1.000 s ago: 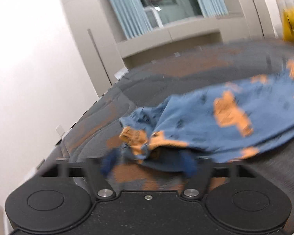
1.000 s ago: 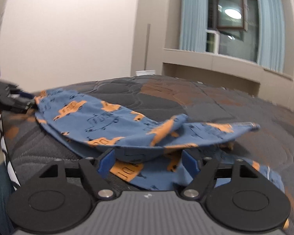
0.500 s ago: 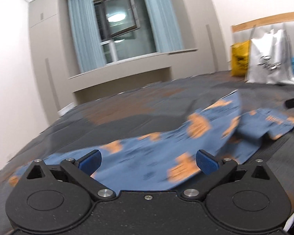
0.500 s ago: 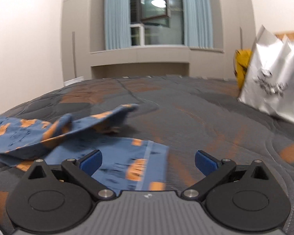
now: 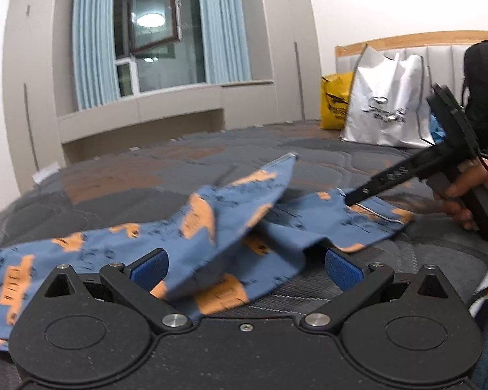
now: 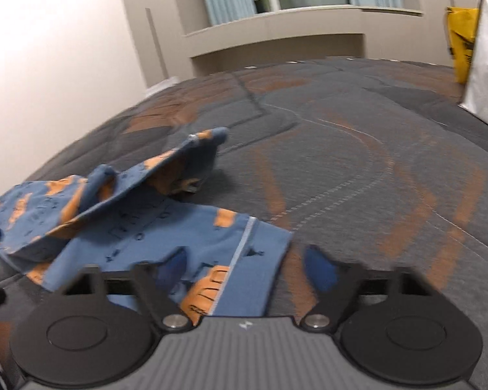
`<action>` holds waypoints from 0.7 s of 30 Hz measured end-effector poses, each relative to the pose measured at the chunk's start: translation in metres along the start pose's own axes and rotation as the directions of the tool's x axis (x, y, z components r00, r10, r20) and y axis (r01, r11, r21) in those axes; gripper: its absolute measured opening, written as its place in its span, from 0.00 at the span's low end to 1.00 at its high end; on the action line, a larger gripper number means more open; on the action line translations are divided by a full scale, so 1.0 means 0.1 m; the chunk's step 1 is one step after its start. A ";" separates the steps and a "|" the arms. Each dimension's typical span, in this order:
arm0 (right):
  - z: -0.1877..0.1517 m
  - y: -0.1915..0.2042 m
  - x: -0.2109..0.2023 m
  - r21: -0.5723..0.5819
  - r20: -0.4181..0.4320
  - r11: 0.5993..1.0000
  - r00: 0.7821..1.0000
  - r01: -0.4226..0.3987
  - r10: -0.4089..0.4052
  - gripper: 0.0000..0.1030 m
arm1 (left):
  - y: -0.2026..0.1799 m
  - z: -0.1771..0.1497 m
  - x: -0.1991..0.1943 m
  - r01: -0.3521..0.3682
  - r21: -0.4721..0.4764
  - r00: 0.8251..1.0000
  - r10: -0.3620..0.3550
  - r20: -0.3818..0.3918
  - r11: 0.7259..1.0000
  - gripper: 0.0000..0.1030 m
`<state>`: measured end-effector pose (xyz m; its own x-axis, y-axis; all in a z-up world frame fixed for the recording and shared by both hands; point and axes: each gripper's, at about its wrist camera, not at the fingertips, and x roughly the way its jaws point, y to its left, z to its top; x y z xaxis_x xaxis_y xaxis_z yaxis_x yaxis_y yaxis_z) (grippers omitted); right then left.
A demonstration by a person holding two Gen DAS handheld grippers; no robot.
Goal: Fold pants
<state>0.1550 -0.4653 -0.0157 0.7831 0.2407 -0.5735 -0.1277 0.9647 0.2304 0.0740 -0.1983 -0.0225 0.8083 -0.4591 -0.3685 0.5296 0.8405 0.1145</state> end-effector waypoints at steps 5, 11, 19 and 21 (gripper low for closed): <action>-0.01 -0.06 -0.03 0.050 -0.005 0.998 1.000 -0.030 0.030 0.14 | -0.13 0.02 0.08 0.053 0.029 0.999 -0.052 -0.016 0.998 0.99; 0.21 -0.04 -0.31 -0.030 0.097 0.999 0.995 0.038 -0.035 0.13 | -0.12 0.04 0.04 0.051 0.015 0.999 -0.051 -0.002 0.999 0.99; 0.02 0.03 -0.03 -0.145 0.032 0.969 0.980 0.198 -0.196 0.71 | 0.03 0.01 -0.05 -0.014 -0.007 1.000 0.014 -0.001 1.000 0.99; 0.07 0.04 -0.13 -0.118 0.082 0.970 0.976 0.213 -0.204 0.87 | 0.11 0.04 -0.06 -0.059 0.006 0.998 0.059 0.004 0.998 0.99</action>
<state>0.1488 -0.4654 -0.0023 0.8398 0.0292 -0.5421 -0.0293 0.9995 0.0083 0.0755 -0.1876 -0.0152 0.8389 -0.4100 -0.3579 0.4829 0.8641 0.1419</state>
